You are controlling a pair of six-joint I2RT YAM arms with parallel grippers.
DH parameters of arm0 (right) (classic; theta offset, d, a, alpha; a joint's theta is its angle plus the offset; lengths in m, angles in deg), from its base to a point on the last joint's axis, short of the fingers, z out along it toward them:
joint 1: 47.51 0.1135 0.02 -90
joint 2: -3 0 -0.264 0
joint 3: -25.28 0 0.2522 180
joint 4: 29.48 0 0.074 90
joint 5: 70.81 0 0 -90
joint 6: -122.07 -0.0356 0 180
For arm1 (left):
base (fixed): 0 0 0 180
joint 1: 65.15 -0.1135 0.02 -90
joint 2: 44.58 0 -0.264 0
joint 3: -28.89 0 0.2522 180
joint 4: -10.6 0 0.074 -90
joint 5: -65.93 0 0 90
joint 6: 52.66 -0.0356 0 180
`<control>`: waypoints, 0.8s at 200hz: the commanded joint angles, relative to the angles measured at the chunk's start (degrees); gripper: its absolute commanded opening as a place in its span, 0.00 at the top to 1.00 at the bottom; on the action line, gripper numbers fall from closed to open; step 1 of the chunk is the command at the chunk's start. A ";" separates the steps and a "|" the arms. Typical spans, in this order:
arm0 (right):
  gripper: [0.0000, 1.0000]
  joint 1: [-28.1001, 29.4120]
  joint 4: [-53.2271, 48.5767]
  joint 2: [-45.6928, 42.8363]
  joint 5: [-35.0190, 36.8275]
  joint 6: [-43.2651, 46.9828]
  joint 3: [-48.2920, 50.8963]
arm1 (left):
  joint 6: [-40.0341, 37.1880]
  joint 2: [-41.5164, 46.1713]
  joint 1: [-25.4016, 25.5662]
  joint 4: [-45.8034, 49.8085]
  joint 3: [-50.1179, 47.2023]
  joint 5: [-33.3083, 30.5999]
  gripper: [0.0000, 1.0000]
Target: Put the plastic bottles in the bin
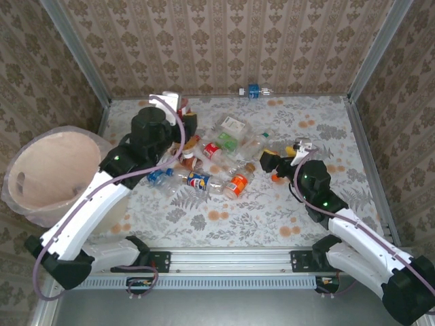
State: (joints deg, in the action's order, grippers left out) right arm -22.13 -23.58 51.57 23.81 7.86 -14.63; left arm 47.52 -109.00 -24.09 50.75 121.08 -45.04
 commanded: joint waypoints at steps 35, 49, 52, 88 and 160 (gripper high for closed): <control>0.00 0.03 2.66 -0.01 2.97 -0.59 0.20 | -5.97 6.10 -0.80 14.63 8.29 -15.74 0.39; 0.00 0.02 2.92 -0.37 3.77 -0.96 0.65 | -6.38 6.27 -0.90 18.53 11.10 -20.70 0.38; 0.00 0.02 2.99 -0.48 4.01 -0.99 0.72 | -6.39 6.16 -1.01 19.58 11.90 -21.94 0.38; 0.00 -0.05 2.85 -0.63 6.76 0.17 1.50 | -7.61 4.70 -3.18 28.31 18.36 -34.28 0.38; 0.00 -0.58 2.66 -1.01 9.45 -0.08 2.21 | -7.85 4.05 -30.16 33.70 20.59 -24.39 0.36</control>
State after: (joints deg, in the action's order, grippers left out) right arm -22.23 -22.36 51.86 30.46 7.73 -13.32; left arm 40.90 -104.32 -47.66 81.27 140.56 -74.41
